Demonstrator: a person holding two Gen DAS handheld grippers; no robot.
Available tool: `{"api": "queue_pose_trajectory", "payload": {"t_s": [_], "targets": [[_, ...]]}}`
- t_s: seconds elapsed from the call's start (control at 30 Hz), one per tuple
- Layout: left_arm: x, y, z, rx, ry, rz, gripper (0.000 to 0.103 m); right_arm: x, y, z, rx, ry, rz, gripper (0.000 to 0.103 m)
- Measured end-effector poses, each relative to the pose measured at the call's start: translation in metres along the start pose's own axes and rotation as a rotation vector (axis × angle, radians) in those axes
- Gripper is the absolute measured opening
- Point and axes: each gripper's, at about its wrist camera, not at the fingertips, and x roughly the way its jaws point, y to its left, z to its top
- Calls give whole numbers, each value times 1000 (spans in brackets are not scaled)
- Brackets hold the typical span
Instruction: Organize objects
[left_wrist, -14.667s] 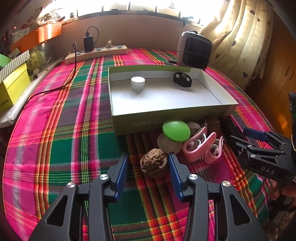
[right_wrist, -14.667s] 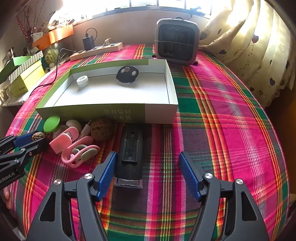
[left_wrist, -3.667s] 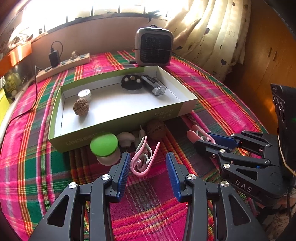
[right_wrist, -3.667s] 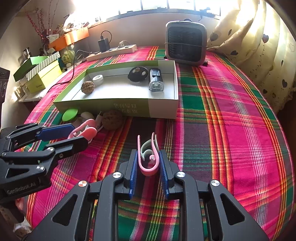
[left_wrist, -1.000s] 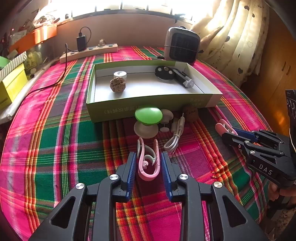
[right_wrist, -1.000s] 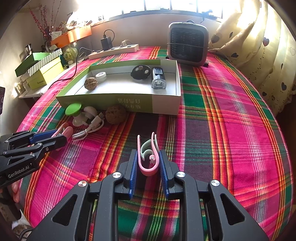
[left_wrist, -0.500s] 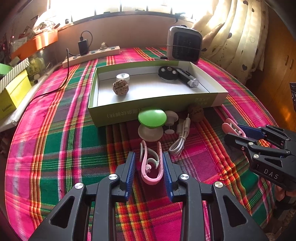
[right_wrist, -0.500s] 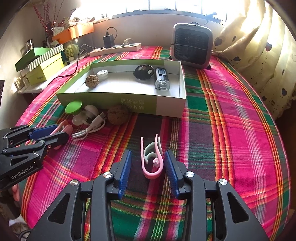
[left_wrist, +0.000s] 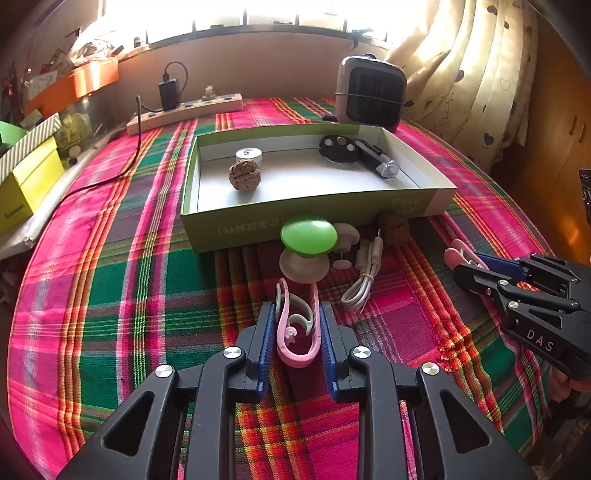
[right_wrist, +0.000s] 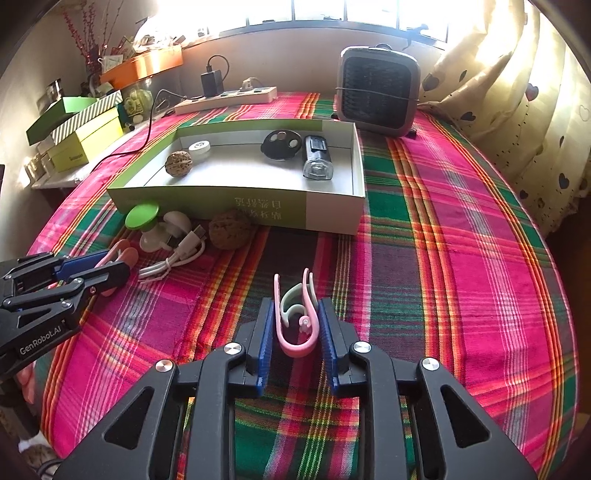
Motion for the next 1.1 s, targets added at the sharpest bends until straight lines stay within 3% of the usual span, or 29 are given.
{"api": "queue_pose_trajectory", "payload": {"t_s": [1.1], "targets": [[-8,-2,4,3,-14,-13,21,-2,3,2,-2,-4,22,24]]}}
